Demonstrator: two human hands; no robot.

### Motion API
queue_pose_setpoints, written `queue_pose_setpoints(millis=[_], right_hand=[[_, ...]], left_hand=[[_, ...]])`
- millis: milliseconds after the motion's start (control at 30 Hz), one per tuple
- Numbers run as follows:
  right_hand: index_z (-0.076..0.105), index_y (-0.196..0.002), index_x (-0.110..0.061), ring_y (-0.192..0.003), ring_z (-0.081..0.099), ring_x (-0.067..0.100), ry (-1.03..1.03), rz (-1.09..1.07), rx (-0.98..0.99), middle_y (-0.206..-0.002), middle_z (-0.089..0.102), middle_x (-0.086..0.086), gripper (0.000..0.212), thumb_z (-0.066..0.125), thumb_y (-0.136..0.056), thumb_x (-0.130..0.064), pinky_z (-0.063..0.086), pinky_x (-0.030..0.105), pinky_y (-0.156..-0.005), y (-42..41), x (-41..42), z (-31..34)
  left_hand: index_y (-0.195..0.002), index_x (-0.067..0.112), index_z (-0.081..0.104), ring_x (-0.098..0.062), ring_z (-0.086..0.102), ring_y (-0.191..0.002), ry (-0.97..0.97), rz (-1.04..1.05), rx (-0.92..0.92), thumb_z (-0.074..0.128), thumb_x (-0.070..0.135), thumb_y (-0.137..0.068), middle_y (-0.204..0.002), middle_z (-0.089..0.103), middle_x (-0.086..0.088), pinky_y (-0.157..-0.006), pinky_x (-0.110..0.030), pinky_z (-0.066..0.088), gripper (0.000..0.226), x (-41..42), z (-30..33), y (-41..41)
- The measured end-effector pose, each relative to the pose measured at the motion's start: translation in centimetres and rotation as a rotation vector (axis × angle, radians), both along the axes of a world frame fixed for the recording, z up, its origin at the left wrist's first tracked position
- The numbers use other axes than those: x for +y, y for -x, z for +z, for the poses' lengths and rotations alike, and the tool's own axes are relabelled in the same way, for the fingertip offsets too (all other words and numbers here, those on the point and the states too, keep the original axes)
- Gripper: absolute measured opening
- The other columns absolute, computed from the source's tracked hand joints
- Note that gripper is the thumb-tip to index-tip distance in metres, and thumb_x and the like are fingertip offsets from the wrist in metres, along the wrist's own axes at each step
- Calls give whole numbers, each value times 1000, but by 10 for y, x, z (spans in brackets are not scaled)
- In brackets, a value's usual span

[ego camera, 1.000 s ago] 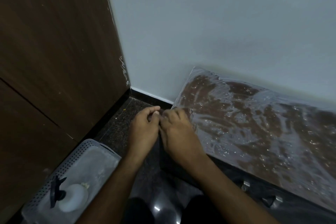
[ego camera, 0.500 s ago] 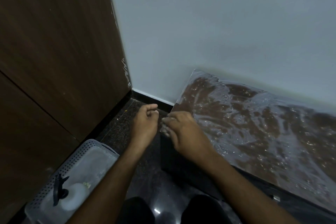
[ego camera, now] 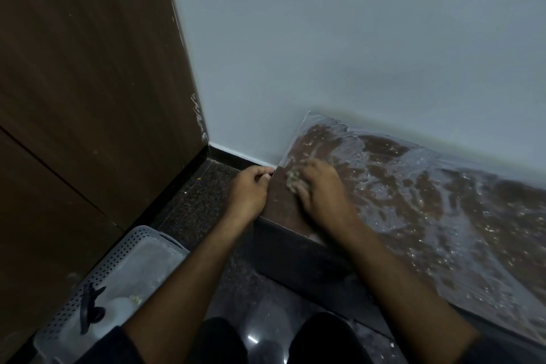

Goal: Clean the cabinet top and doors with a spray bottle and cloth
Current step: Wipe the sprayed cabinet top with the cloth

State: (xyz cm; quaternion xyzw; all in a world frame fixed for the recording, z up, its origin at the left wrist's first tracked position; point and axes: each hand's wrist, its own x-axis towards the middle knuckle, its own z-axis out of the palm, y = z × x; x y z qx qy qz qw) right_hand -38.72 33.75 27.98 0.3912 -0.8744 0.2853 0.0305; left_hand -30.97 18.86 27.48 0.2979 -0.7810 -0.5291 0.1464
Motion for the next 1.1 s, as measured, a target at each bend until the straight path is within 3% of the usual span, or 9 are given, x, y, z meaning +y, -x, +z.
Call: queue_pose_setpoints(millis=[100,233,300,400,533,700,800,933,1100], right_hand=[[66,-119,-8,-119,47,27,-32,-113,13,-123,59,9,26,57,-97,-18,35,32,-104,-3,-20,5],[60,-131,-10,-128,42,24,-45,103,34,-134,55,7,36,55,-96,-16,32,31,-112,-42,-3,2],[62,-131,-12,-127,44,24,-62,143,50,-133,56,6,37,58,-94,-15,32,30,-111,-28,2,0],[65,-123,-10,-121,47,27,-73,34,42,-128,58,8,30,54,-96,-14,35,30,-104,20,-17,0],[64,-118,-9,-120,44,30,-54,-63,28,-125,56,10,26,52,-96,-15,38,35,-105,32,-40,2],[64,-125,-12,-121,45,25,-53,173,29,-128,57,6,31,53,-98,-23,35,28,-104,9,-22,0],[67,-114,-14,-114,51,31,-85,39,21,-119,59,7,23,52,-96,-17,36,30,-99,61,-41,1],[63,-122,-10,-119,43,31,-79,-86,-1,-126,54,11,26,53,-98,-12,33,31,-101,64,-56,5],[63,-127,-15,-126,40,23,-7,211,-79,-133,54,5,34,47,-99,-26,33,28,-105,-29,-28,11]], left_hand=[[-112,16,72,-10,65,-101,54,7,-25,54,15,-96,-109,72,4,-83,-22,48,24,1,2,9],[-107,14,74,-13,67,-98,54,43,-12,53,12,-94,-103,74,1,-86,-24,50,25,-1,1,19],[-107,14,74,-12,67,-97,48,38,-9,54,12,-94,-103,74,2,-87,-26,51,24,-3,-2,22],[-107,16,75,-10,67,-93,59,24,-11,56,14,-94,-101,74,5,-82,-25,51,23,-4,-6,24],[-101,14,76,-10,70,-89,-101,54,27,54,10,-93,-92,76,3,-82,-30,57,23,-5,-7,26],[-111,7,67,-18,69,-78,-246,173,85,43,0,-92,-92,74,-9,-70,-29,55,31,-6,-8,27],[-117,7,59,-19,65,-71,-335,180,104,36,-3,-92,-94,69,-14,-59,-27,53,35,-5,-4,23],[-117,10,61,-19,64,-73,-306,164,98,39,-1,-94,-96,69,-12,-61,-27,54,34,-10,-6,12],[-113,10,66,-16,66,-76,-235,191,107,42,7,-97,-91,71,-7,-66,-28,53,29,-16,-11,7]])
